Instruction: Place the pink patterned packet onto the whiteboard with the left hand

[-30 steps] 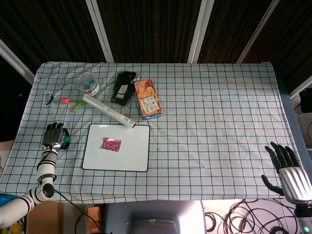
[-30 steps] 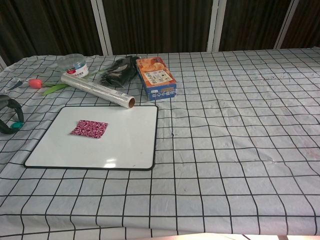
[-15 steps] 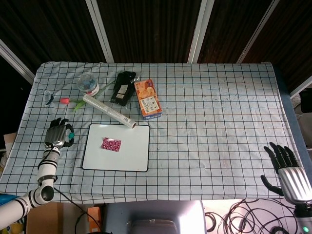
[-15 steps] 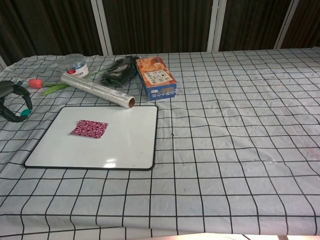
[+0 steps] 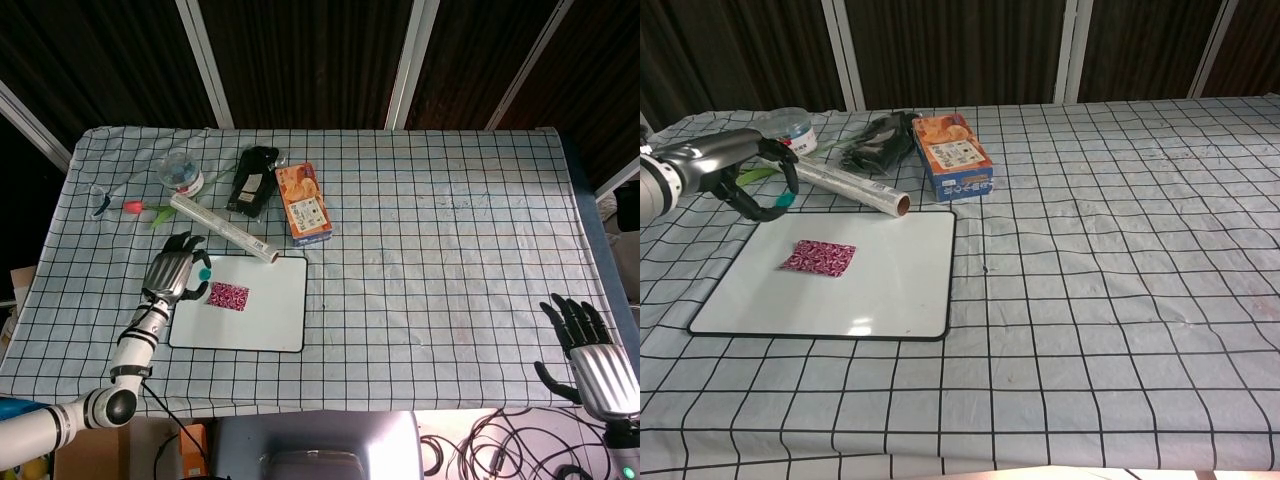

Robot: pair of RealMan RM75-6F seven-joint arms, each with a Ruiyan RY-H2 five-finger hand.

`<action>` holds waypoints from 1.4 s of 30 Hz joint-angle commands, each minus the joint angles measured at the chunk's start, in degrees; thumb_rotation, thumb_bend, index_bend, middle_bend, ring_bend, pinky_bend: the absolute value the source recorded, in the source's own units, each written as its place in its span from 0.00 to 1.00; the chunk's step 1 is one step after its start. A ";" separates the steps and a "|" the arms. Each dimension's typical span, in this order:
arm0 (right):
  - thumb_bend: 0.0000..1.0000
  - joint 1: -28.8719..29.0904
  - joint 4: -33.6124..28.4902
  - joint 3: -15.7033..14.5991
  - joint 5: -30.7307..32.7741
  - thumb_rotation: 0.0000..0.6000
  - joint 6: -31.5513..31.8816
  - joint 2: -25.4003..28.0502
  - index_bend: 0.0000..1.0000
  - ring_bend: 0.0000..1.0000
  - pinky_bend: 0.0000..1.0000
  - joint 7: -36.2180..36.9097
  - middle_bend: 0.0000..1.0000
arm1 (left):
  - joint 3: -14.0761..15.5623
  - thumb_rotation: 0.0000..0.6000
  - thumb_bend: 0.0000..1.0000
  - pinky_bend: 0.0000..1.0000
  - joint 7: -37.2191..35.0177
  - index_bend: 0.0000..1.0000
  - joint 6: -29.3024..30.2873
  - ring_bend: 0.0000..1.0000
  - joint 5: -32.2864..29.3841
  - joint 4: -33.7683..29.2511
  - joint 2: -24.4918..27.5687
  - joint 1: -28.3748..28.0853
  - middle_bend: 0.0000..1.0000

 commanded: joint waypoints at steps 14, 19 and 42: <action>0.26 -0.78 0.88 -0.06 -0.46 1.00 1.69 0.57 0.00 0.00 0.00 2.27 0.00 | 3.85 1.00 0.35 0.07 9.31 0.49 -0.05 0.03 -7.30 3.55 -6.44 -4.41 0.14; 0.25 -0.75 0.81 0.02 -0.35 1.00 1.61 0.56 0.00 0.00 0.00 2.22 0.00 | 4.32 1.00 0.35 0.07 9.65 0.46 -0.78 0.03 -8.61 3.89 -6.89 -4.79 0.13; 0.26 -0.34 0.06 0.86 1.95 1.00 -0.26 -0.99 0.00 0.00 0.00 -1.98 0.00 | 15.59 1.00 0.33 0.03 -6.67 0.04 26.36 0.00 14.26 -14.38 11.77 16.09 0.03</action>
